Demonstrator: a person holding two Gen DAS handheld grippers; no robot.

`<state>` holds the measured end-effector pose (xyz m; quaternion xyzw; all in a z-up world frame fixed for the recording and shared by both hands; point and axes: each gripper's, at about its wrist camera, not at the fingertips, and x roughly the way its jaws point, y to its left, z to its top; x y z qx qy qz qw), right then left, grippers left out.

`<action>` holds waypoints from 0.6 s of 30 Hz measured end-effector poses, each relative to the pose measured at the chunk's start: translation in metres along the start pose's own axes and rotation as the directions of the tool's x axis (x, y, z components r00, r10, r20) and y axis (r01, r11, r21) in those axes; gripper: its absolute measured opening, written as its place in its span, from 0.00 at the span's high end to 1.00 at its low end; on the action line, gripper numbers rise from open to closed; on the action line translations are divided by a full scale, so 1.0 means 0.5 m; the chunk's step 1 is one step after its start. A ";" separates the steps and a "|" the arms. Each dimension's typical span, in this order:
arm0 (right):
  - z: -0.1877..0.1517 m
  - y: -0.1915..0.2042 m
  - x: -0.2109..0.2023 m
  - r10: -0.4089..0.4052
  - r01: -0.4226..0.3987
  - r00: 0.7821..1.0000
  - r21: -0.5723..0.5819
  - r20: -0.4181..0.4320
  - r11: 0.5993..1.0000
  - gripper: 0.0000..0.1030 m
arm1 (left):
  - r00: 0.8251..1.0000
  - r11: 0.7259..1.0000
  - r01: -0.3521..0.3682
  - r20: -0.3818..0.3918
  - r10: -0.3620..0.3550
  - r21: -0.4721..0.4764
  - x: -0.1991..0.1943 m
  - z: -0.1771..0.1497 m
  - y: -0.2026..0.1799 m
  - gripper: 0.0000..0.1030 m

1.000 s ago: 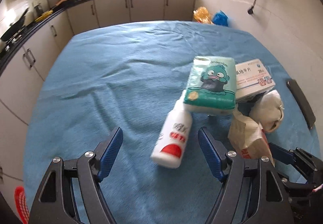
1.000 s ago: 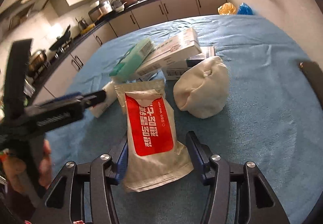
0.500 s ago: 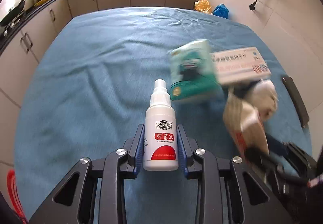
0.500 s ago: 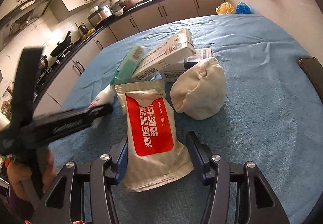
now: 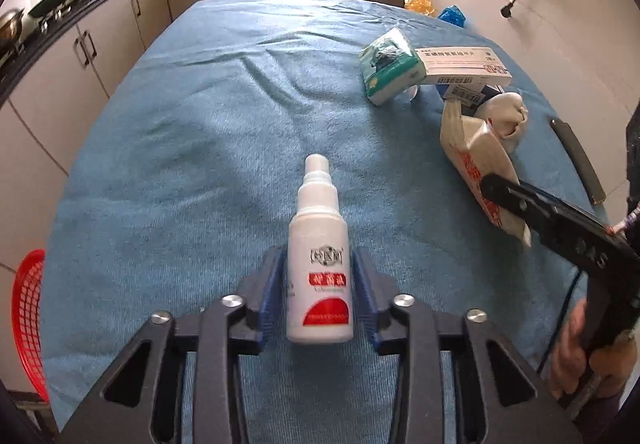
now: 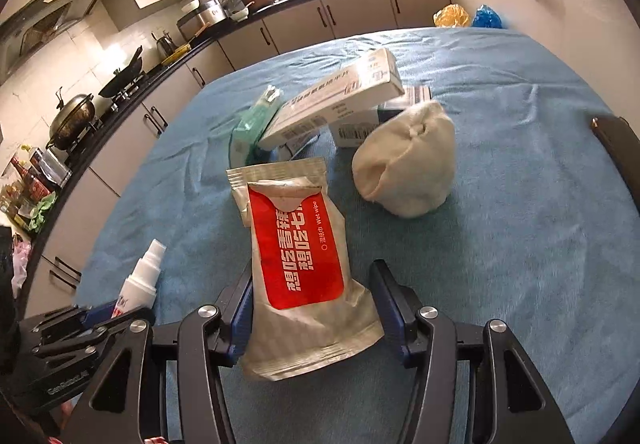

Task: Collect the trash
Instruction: 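Carry the spray bottle and wet-wipe packet over to the red basket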

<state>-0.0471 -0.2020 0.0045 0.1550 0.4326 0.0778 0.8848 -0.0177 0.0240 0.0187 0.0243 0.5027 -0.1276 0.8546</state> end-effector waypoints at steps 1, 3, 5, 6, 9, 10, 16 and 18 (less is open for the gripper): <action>-0.004 0.002 -0.003 -0.003 0.003 1.000 -0.001 -0.004 1.000 0.41 | 1.000 1.000 -0.002 0.004 0.002 0.003 0.003 0.003 -0.002 0.62; -0.012 0.004 -0.008 -0.013 0.013 1.000 -0.001 -0.011 1.000 0.36 | 1.000 1.000 0.001 0.010 0.000 -0.007 0.007 0.008 -0.001 0.60; -0.012 0.005 -0.010 -0.019 0.019 1.000 0.000 -0.018 1.000 0.35 | 1.000 0.999 0.021 0.015 -0.021 -0.032 0.010 0.015 0.002 0.55; -0.010 0.007 -0.008 -0.026 0.026 0.999 -0.003 -0.023 1.000 0.34 | 0.999 0.999 0.032 0.019 -0.031 -0.042 0.010 0.015 0.004 0.53; -0.005 0.016 -0.002 -0.051 0.051 0.998 -0.021 -0.034 0.998 0.32 | 0.999 0.998 0.027 0.037 -0.025 -0.053 0.013 0.013 -0.001 0.53; -0.007 0.021 0.001 -0.063 0.062 0.997 -0.035 -0.035 0.997 0.32 | 0.999 0.999 0.022 0.045 -0.019 -0.050 0.012 0.010 -0.002 0.53; -0.017 0.037 -0.001 -0.117 0.114 0.993 -0.086 -0.027 0.990 0.44 | 0.999 0.995 0.027 0.047 -0.023 -0.093 -0.013 -0.011 0.013 0.72; -0.021 0.034 -0.010 -0.101 0.098 0.994 -0.073 -0.030 0.992 0.45 | 0.998 0.994 0.016 0.064 -0.009 -0.109 -0.034 -0.026 0.021 0.72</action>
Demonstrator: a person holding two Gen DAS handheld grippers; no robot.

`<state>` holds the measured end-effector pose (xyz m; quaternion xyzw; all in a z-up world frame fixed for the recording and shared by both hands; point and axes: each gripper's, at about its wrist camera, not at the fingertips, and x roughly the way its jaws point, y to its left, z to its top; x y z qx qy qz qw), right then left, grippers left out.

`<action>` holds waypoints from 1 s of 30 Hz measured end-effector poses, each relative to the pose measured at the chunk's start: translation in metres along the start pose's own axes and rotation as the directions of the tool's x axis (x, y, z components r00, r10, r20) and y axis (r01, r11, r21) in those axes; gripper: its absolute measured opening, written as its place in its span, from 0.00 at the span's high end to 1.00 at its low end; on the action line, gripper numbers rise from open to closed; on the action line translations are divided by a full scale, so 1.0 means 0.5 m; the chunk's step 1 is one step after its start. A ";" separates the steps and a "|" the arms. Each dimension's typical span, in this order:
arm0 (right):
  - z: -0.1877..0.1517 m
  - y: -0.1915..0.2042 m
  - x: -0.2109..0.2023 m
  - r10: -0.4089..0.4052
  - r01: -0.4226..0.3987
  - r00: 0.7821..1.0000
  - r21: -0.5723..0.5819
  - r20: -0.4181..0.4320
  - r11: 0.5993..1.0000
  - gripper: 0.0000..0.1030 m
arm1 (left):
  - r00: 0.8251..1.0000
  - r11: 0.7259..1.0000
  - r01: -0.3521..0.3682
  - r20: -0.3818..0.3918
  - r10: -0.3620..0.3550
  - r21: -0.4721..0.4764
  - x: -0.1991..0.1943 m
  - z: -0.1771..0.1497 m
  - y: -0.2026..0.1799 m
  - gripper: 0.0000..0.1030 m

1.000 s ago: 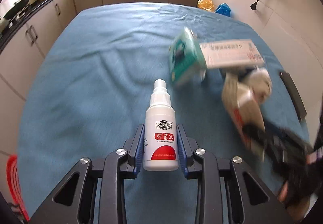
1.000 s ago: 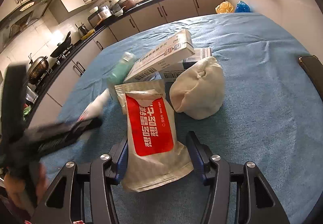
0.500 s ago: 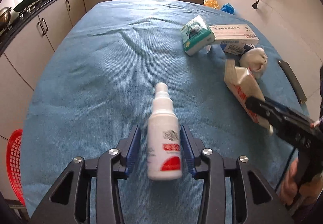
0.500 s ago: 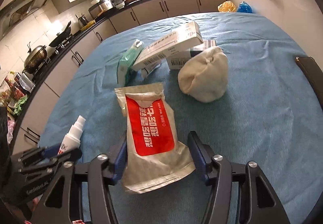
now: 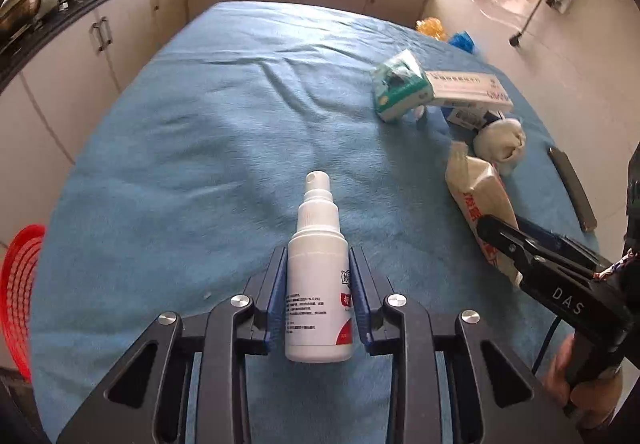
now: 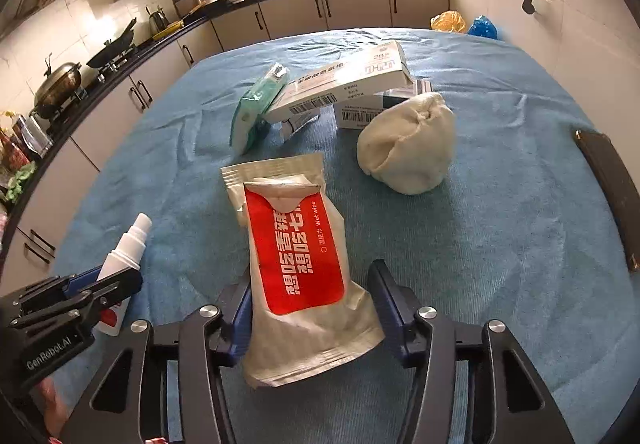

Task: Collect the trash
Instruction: 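Carry the spray bottle and wet-wipe packet over to the red basket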

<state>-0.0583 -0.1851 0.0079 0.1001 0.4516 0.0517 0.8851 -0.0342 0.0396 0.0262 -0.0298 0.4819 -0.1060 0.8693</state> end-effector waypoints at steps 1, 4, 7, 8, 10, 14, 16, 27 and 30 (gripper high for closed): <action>-0.004 0.000 -0.006 0.005 -0.005 1.000 0.003 0.003 1.000 0.45 | 1.000 1.000 -0.004 0.009 0.004 -0.006 -0.012 -0.006 0.004 0.72; -0.017 0.005 -0.023 0.011 -0.011 1.000 0.005 0.016 1.000 0.45 | 0.998 1.000 -0.029 0.048 0.029 -0.013 -0.059 -0.028 0.015 0.72; -0.034 0.016 -0.041 0.035 -0.035 0.999 0.011 0.025 0.999 0.45 | 0.994 0.998 -0.063 0.086 0.064 -0.016 -0.106 -0.050 0.025 0.72; -0.039 0.022 -0.048 0.043 -0.043 0.999 0.009 0.028 0.999 0.45 | 0.993 0.997 -0.070 0.099 0.072 -0.021 -0.121 -0.058 0.030 0.72; -0.048 0.035 -0.060 0.063 -0.063 0.997 0.005 0.036 0.998 0.45 | 0.989 0.996 -0.088 0.120 0.092 -0.033 -0.146 -0.074 0.040 0.72; -0.064 0.068 -0.086 0.105 -0.105 0.993 -0.012 0.050 0.994 0.45 | 0.980 0.990 -0.124 0.148 0.133 -0.069 -0.185 -0.102 0.070 0.72; -0.072 0.089 -0.098 0.124 -0.123 0.991 -0.027 0.054 0.992 0.45 | 0.975 0.985 -0.146 0.154 0.159 -0.094 -0.201 -0.117 0.088 0.72; -0.115 0.211 -0.138 0.205 -0.197 0.977 -0.129 0.052 0.972 0.45 | 0.948 0.954 -0.233 0.175 0.266 -0.186 -0.259 -0.179 0.173 0.72; -0.125 0.240 -0.144 0.221 -0.212 0.974 -0.152 0.046 0.965 0.45 | 0.937 0.943 -0.258 0.182 0.297 -0.212 -0.275 -0.189 0.196 0.72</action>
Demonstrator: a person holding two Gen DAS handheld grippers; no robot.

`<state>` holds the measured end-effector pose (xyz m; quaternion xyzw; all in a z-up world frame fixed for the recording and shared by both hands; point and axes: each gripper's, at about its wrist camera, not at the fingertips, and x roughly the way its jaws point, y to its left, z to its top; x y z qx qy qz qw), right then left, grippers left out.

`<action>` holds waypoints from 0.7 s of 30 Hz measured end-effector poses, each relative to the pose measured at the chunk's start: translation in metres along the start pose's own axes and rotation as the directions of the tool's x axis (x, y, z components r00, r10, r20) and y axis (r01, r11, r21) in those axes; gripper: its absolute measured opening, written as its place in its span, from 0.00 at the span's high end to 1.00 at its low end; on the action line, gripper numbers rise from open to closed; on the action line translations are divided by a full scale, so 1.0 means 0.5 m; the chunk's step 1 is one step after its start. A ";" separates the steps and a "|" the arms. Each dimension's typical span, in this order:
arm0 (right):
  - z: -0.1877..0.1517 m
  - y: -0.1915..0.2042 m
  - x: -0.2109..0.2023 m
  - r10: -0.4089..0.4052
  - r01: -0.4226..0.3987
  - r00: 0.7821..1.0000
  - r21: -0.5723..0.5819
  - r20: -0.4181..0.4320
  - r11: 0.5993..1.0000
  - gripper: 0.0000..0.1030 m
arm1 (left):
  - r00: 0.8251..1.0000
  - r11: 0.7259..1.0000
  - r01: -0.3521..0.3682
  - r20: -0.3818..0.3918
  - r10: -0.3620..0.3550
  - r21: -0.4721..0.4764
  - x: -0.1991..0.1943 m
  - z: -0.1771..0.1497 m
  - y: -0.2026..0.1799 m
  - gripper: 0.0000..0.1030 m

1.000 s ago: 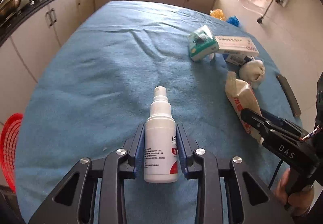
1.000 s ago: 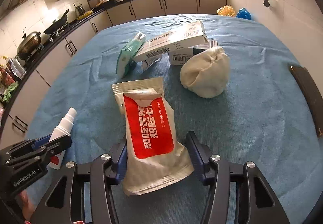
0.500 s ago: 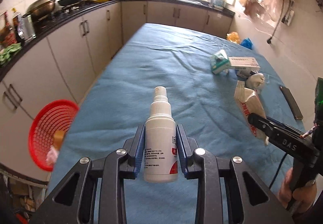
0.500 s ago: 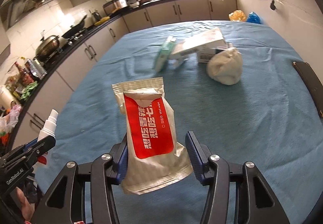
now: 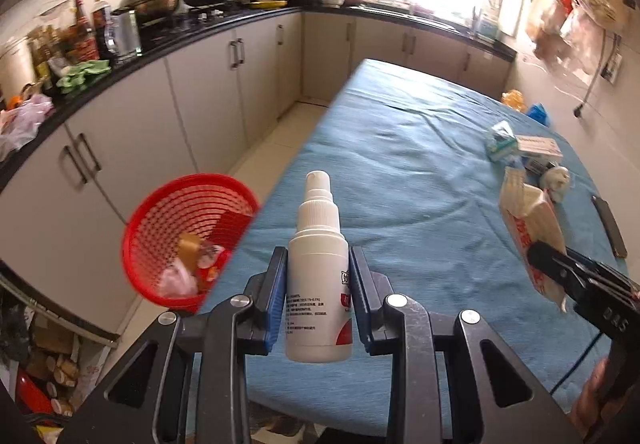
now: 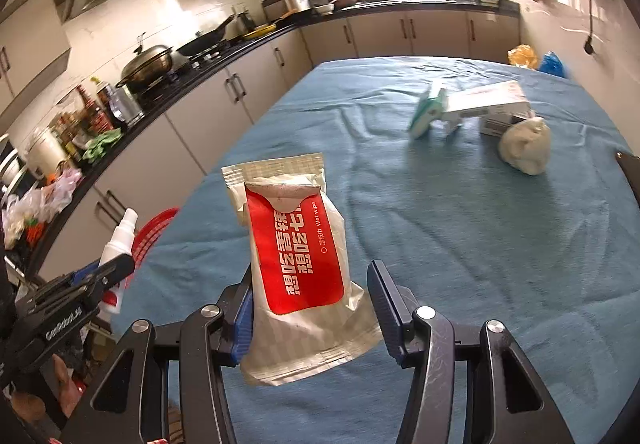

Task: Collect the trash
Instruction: 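Carry the spray bottle and wet-wipe packet over to the red basket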

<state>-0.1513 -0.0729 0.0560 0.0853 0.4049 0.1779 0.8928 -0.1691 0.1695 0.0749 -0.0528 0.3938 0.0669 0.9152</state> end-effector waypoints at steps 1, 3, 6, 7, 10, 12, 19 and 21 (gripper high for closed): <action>-0.002 0.007 0.001 0.005 -0.005 1.000 -0.006 -0.002 1.000 0.45 | 1.000 1.000 -0.010 0.006 0.010 -0.005 -0.004 -0.002 0.010 0.72; -0.005 0.023 0.003 0.015 -0.015 1.000 -0.018 -0.005 1.000 0.45 | 0.999 0.999 -0.035 0.018 0.036 -0.012 -0.010 -0.003 0.027 0.72; -0.012 0.054 0.006 0.032 -0.032 0.999 -0.043 -0.009 0.999 0.45 | 0.996 0.997 -0.079 0.036 0.079 -0.016 -0.016 -0.006 0.044 0.72; -0.013 0.061 0.007 0.035 -0.036 0.999 -0.048 -0.010 0.998 0.45 | 0.995 0.996 -0.090 0.041 0.091 -0.016 -0.018 -0.007 0.050 0.72; -0.018 0.083 0.011 0.049 -0.050 0.999 -0.067 -0.015 0.996 0.45 | 0.991 0.992 -0.123 0.054 0.124 -0.020 -0.021 -0.009 0.067 0.72; -0.021 0.098 0.016 0.059 -0.060 0.998 -0.078 -0.020 0.995 0.45 | 0.989 0.991 -0.134 0.057 0.135 -0.025 -0.022 -0.009 0.078 0.72; -0.030 0.134 0.026 0.070 -0.074 0.997 -0.118 -0.031 0.990 0.45 | 0.981 0.982 -0.181 0.057 0.184 -0.048 -0.015 -0.010 0.111 0.72; -0.030 0.142 0.030 0.074 -0.078 0.997 -0.127 -0.036 0.989 0.45 | 0.980 0.981 -0.186 0.055 0.189 -0.057 -0.013 -0.010 0.123 0.72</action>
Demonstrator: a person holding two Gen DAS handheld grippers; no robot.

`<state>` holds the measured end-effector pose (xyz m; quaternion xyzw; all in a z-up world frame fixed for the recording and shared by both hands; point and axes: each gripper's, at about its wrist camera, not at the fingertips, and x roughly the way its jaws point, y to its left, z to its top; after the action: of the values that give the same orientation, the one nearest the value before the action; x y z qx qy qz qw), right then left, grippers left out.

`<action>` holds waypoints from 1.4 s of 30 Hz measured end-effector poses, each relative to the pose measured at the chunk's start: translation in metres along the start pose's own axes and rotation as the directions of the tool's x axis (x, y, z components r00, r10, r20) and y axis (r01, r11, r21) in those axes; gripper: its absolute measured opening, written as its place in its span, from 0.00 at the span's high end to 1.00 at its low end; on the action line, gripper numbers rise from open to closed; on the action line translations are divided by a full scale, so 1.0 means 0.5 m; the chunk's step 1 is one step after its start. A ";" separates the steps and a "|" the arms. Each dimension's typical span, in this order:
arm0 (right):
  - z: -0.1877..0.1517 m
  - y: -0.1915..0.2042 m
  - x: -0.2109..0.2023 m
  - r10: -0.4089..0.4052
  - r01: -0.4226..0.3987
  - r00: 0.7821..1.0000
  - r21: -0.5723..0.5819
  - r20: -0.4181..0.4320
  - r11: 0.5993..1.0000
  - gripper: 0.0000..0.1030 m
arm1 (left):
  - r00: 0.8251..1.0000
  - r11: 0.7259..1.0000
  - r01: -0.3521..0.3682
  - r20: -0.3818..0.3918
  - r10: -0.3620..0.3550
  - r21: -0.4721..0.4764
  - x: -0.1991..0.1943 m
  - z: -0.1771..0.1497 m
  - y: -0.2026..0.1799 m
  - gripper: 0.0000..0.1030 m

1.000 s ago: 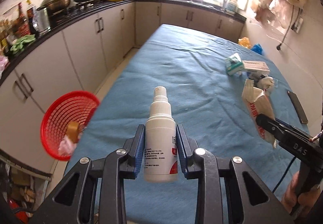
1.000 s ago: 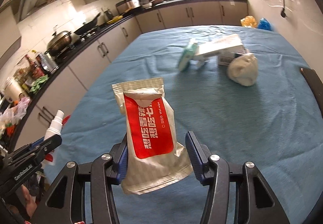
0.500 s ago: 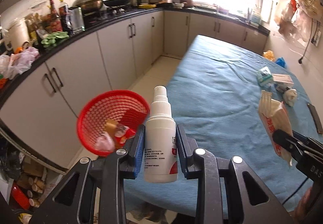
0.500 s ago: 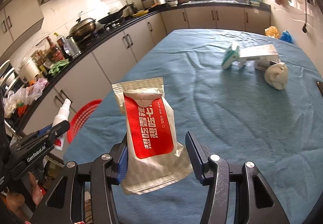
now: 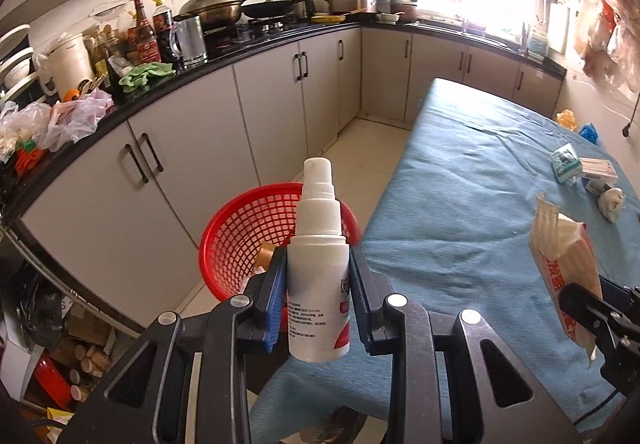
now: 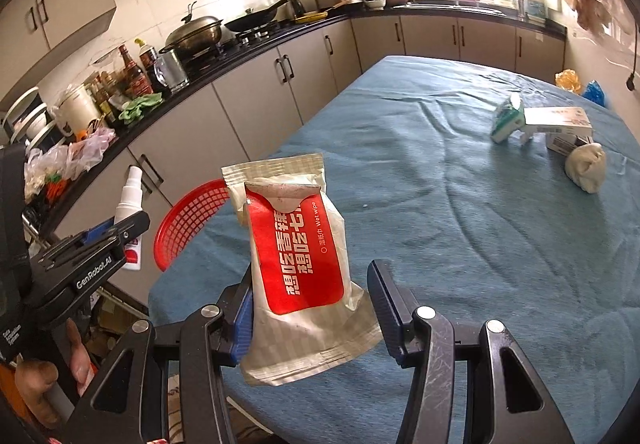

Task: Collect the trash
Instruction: 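Carry the spray bottle and wet-wipe packet over to the red basket, then open both tools over the red basket to drop both items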

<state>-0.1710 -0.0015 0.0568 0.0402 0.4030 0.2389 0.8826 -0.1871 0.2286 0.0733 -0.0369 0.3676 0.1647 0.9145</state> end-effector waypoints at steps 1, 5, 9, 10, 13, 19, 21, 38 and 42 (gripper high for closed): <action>0.000 0.005 0.003 0.003 -0.003 1.000 -0.005 -0.003 1.000 0.45 | 1.000 1.000 -0.005 -0.002 0.005 -0.004 0.003 0.000 0.005 0.72; 0.000 0.023 0.015 0.008 -0.008 1.000 -0.026 -0.013 1.000 0.45 | 1.000 1.000 -0.023 -0.011 0.023 -0.017 0.016 -0.004 0.023 0.72; 0.006 0.041 0.031 0.018 -0.020 0.999 -0.044 -0.026 0.999 0.45 | 0.999 0.999 -0.032 -0.026 0.031 -0.034 0.031 -0.005 0.043 0.72; 0.007 0.047 0.036 0.021 -0.023 0.999 -0.048 -0.030 0.999 0.45 | 0.999 0.999 -0.035 -0.030 0.034 -0.038 0.036 -0.005 0.049 0.72; 0.012 0.068 0.054 0.030 -0.033 0.999 -0.066 -0.043 0.997 0.45 | 0.998 0.998 -0.042 -0.043 0.040 -0.048 0.051 -0.006 0.065 0.72; 0.026 0.112 0.092 0.049 -0.056 0.997 -0.104 -0.068 0.993 0.45 | 0.996 0.995 -0.060 -0.069 0.054 -0.084 0.081 -0.009 0.107 0.72; 0.033 0.125 0.105 0.058 -0.066 0.996 -0.115 -0.075 0.991 0.45 | 0.996 0.993 -0.060 -0.074 0.053 -0.097 0.089 -0.008 0.122 0.72; 0.144 0.249 0.299 0.164 -0.178 0.977 -0.101 -0.135 0.979 0.45 | 0.994 0.980 -0.041 -0.108 0.020 -0.194 0.189 0.049 0.233 0.72; 0.155 0.262 0.335 0.167 -0.183 0.975 -0.097 -0.150 0.978 0.44 | 0.993 0.979 -0.035 -0.115 0.012 -0.199 0.206 0.048 0.227 0.72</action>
<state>-0.0716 0.1998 0.0275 0.0100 0.4454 0.3398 0.8283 -0.1391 0.3685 0.0265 -0.1339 0.4010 0.2092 0.8818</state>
